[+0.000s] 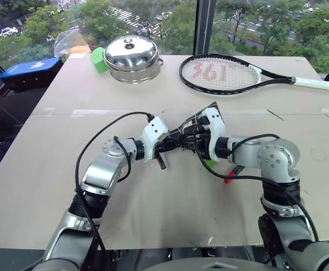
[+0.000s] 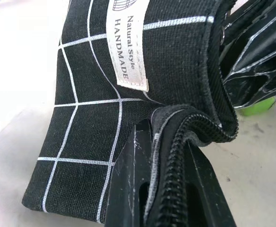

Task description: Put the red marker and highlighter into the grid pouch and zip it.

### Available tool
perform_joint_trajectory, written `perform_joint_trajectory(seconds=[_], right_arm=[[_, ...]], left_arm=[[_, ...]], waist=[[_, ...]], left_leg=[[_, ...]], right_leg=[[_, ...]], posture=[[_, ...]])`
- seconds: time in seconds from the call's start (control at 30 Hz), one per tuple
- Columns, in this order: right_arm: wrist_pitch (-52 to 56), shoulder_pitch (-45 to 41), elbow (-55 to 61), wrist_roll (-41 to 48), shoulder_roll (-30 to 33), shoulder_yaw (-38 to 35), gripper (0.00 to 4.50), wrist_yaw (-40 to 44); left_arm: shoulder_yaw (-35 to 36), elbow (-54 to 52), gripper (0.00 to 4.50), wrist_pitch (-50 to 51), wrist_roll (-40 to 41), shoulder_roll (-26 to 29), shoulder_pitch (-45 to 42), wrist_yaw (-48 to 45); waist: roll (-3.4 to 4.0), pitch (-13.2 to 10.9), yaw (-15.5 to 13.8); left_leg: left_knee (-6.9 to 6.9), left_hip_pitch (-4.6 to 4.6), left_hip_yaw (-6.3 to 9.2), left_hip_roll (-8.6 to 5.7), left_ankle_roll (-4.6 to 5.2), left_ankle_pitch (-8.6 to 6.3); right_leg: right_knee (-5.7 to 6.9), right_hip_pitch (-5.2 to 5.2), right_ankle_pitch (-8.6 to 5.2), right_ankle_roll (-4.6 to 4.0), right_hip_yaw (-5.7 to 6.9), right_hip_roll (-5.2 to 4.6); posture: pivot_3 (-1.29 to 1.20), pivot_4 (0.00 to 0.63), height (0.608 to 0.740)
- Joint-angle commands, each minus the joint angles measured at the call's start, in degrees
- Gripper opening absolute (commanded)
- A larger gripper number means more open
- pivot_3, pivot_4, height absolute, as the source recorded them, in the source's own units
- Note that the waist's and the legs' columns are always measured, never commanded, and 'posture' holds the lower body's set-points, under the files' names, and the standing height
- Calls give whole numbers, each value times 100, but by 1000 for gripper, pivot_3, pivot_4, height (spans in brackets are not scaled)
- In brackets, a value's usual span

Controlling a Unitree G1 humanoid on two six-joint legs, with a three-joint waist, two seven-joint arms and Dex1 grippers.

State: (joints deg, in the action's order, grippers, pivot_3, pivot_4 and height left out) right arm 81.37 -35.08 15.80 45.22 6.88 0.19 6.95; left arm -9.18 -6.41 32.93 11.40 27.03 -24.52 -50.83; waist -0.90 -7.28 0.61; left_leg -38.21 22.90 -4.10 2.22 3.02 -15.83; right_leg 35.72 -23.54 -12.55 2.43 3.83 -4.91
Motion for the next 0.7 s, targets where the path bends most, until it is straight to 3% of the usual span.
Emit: perform_joint_trajectory(seconds=[0.03, 0.47, 0.7], right_arm=[[-39, 10, 32, -22, 125, 45, 43, 257], [-578, 357, 681, -634, 836, 518, 43, 536], [-238, 454, 1094, -391, 961, -182, 43, 594]], left_arm=[[118, -645, 0, 50, 436, -147, -40, -31], [552, -597, 0, 1120, 1076, -328, -269, 448], [514, -286, 0, 997, 999, -16, -455, 341]], waist=[[0, 0, 15], [-1, -1, 10], [-2, -2, -1]], left_leg=[[0, 0, 0, 0, 0, 0], [1, -3, 2, 3, 0, 0], [1, -3, 2, 2, -1, 1]], right_leg=[[1, -1, 0, 0, -1, 1], [6, -2, 0, 1, 1, 6], [5, -1, 0, 0, 1, 6]], posture=[[0, 150, 740], [0, 150, 740], [0, 150, 740]])
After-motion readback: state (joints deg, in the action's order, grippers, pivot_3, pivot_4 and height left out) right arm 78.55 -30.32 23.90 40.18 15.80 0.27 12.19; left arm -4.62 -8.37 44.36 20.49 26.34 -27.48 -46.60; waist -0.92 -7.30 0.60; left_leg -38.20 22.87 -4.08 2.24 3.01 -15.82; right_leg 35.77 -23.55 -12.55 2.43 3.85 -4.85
